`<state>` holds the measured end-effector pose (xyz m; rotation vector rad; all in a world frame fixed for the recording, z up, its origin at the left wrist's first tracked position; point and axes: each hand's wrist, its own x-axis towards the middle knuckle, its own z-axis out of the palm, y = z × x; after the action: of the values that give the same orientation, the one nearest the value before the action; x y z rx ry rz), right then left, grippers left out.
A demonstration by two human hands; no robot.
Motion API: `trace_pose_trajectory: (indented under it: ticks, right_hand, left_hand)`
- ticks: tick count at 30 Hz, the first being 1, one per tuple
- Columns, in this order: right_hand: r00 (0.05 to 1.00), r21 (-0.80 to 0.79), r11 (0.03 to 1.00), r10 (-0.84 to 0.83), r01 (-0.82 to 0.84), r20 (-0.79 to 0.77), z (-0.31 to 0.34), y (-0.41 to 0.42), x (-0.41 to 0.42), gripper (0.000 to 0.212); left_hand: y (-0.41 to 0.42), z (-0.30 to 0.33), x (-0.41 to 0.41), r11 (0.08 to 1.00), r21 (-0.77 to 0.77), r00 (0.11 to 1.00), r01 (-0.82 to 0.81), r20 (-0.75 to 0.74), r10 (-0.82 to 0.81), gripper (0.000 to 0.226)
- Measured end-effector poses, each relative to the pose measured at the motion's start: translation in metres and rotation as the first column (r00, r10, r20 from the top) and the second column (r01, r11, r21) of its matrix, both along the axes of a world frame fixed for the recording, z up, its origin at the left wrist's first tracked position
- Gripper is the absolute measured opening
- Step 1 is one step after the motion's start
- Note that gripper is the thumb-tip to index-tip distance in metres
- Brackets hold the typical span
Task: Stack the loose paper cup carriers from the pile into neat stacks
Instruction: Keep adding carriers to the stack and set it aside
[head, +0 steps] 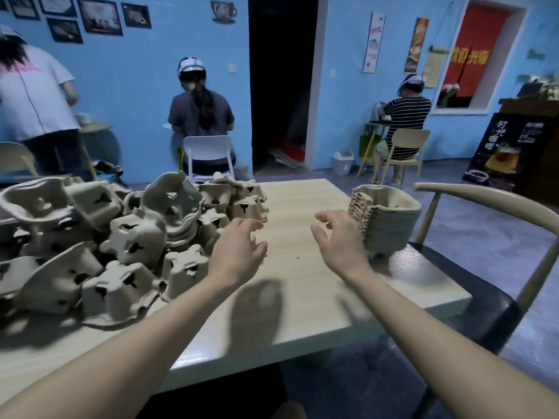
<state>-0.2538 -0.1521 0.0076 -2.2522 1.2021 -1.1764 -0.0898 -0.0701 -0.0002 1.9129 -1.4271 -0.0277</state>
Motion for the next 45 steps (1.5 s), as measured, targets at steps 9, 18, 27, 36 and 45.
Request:
trace_pose_trajectory:
  ticks: [9, 18, 27, 36, 45]
  right_hand:
    - [0.994, 0.130, 0.988, 0.097, -0.089, -0.058, -0.025, 0.026, 0.081, 0.032]
    - [0.973, 0.249, 0.968, 0.082, -0.027, -0.214, -0.033, 0.028, 0.135, 0.064]
    - [0.965, 0.280, 0.959, 0.035, 0.040, -0.259, -0.041, 0.026, 0.150, 0.068]
    - [0.999, 0.353, 0.935, 0.032, -0.022, -0.022, -0.030, 0.013, 0.118, 0.059]
    - [0.868, 0.568, 0.674, 0.242, -0.472, 0.434, 0.003, 0.014, 0.088, 0.024]
  left_hand:
    - [0.043, -0.016, 0.057, 0.993, 0.047, 0.988, -0.109, 0.116, 0.103, 0.031]
    - [0.056, -0.033, 0.086, 0.994, 0.059, 0.983, -0.090, 0.165, 0.079, 0.025]
    - [0.060, -0.043, 0.087, 0.999, 0.024, 0.972, -0.040, 0.233, 0.034, 0.022]
    - [0.060, -0.035, 0.087, 0.994, 0.101, 0.966, -0.042, 0.258, 0.014, 0.027]
    - [0.034, 0.001, 0.066, 0.999, -0.050, 0.993, 0.018, 0.116, -0.012, 0.044]
